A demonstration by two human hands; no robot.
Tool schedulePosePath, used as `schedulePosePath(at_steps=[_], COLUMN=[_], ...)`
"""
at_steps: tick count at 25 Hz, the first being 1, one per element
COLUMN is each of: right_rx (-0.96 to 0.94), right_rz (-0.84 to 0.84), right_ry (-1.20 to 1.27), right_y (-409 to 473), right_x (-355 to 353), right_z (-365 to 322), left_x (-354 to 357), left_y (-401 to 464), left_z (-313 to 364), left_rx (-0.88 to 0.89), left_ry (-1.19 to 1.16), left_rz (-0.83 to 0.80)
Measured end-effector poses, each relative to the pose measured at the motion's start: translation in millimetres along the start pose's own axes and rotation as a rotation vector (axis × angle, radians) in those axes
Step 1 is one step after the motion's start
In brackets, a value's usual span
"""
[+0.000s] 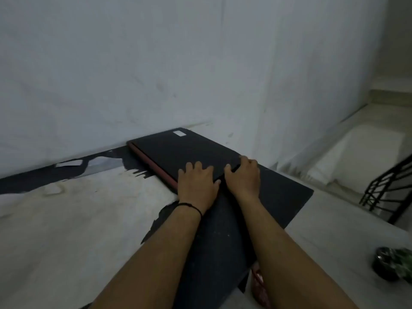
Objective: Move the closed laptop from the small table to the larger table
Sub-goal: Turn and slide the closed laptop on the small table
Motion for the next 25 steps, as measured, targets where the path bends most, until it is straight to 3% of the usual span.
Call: schedulePosePath(at_steps=[3,7,13,25], right_rx=[0.135,0.171,0.157,0.147], right_rz=[0.02,-0.048,-0.06,0.025], right_ry=[-0.079,-0.192,0.006,0.075], right_y=[24,44,27,-81], right_x=[10,15,-3,-17], right_z=[14,21,26,-9], left_x=[20,28,17,-7], left_y=[7,8,-9,-88], left_z=[-3,-5,-22,-77], left_rx=[-0.028,0.002,0.063,0.002], left_ry=[0.052,0.057,0.058,0.095], left_rz=[0.033,0.076,0.058,0.038])
Point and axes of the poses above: each hand's wrist, its own y-axis towards the middle knuckle, its own x-axis out of the palm, z = x × y, the point moved 5 cm from there along y, towards the middle knuckle, and after that the axes turned 9 degrees about y, right-handed, at the moved point
